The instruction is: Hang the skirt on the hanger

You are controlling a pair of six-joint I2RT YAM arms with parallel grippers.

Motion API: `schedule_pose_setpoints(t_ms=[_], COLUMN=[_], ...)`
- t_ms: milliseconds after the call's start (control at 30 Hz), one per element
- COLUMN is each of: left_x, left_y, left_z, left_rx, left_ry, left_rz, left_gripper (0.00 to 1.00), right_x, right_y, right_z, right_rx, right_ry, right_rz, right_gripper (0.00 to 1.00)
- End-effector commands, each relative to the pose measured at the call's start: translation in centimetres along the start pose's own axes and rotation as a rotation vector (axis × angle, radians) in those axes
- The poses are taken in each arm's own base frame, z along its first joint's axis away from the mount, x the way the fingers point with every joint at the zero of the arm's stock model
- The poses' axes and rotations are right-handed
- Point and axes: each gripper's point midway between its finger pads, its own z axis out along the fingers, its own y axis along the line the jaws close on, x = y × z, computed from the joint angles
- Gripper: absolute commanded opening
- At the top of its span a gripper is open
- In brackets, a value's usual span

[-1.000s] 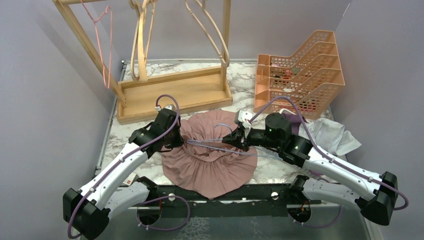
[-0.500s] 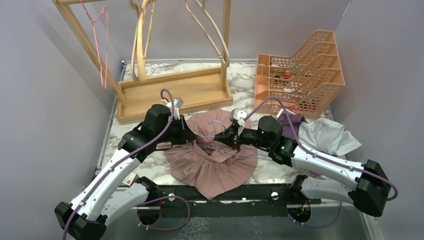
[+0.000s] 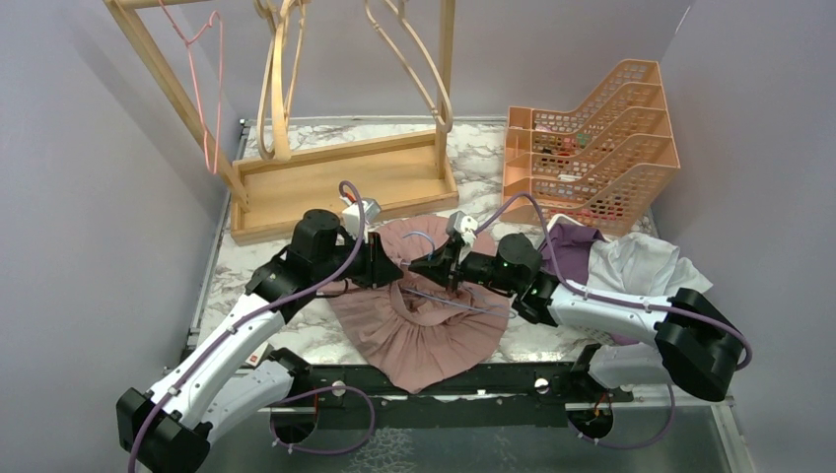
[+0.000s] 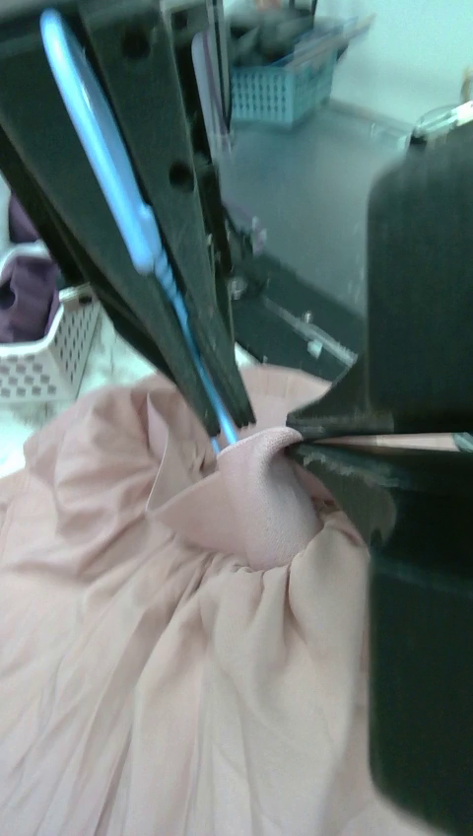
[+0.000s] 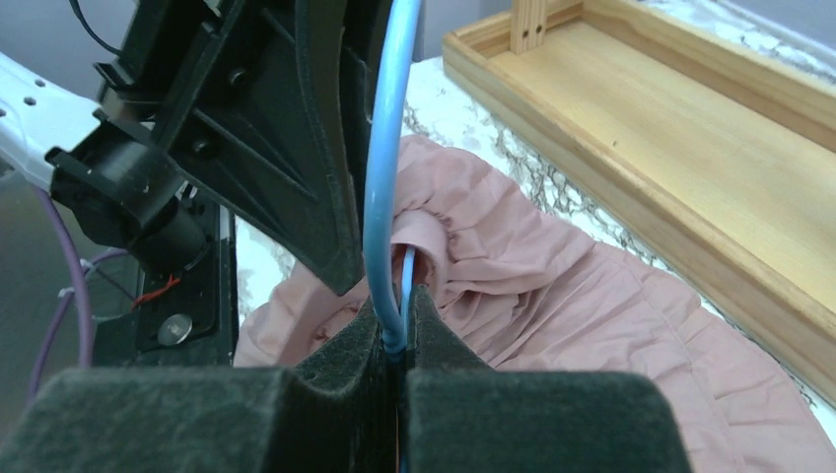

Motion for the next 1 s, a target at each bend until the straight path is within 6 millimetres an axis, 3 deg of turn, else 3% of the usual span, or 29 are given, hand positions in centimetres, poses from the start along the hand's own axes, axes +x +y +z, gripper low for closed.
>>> schedule_pose_setpoints(t_ms=[0,100,167,267,400,500,567,667,733,833,900,967], left_x=[-4.2,-7.2,-9.1,-9.9,-8.5,-5.8,-5.1,-4.7,-2.8,-0.5,-1.4,-3.8], left_y=[2.2,1.2,0.7,1.6,5.1,4.9,5.5,6.6,6.4,7.1,7.5,7.4], left_z=[-2.4,-4.8,-6.4,-7.4,-8.0,-7.3,-7.2,-6.6,-5.4,-3.7,-2.9,-2.3], left_rx=[-0.187,-0.219,-0.25,-0.329,-0.472,-0.363,-0.36,-0.367,-0.255,-0.165,-0.192,-0.245], left_ry=[-0.143,-0.267,-0.34,-0.339,-0.212,-0.098,-0.047,0.049,0.168,0.28,0.239,0.121], left_rz=[0.271,0.419,0.502,0.605,0.786,0.998,1.08,1.112,1.115,1.088,1.1,1.144], left_gripper=[0.54,0.95,0.99,0.99,0.93,0.86,0.83,0.8,0.79,0.66,0.61,0.56], right_x=[-3.2,-4.1,-4.7,-5.8,-5.5,-5.2,-5.0,-4.4,-4.3,-4.2,-4.2,-4.1], right_y=[-0.4,0.1,0.1,0.2,0.0,-0.4,-0.5,-0.6,-0.6,-0.5,-0.5,-0.3], right_z=[-0.1,-0.2,-0.1,-0.3,-0.2,-0.3,-0.2,0.0,0.3,0.5,0.6,0.5], right_rx=[0.03,0.003,0.005,0.003,0.011,0.034,0.036,0.036,0.028,0.02,0.014,0.007], right_ry=[-0.174,-0.217,-0.224,-0.258,-0.262,-0.268,-0.26,-0.246,-0.245,-0.248,-0.251,-0.253], right_rz=[-0.041,-0.075,-0.087,-0.093,-0.12,-0.105,-0.1,-0.091,-0.093,-0.101,-0.104,-0.096], right_gripper=[0.01,0.01,0.01,0.01,0.01,0.01,0.01,0.01,0.01,0.01,0.01,0.01])
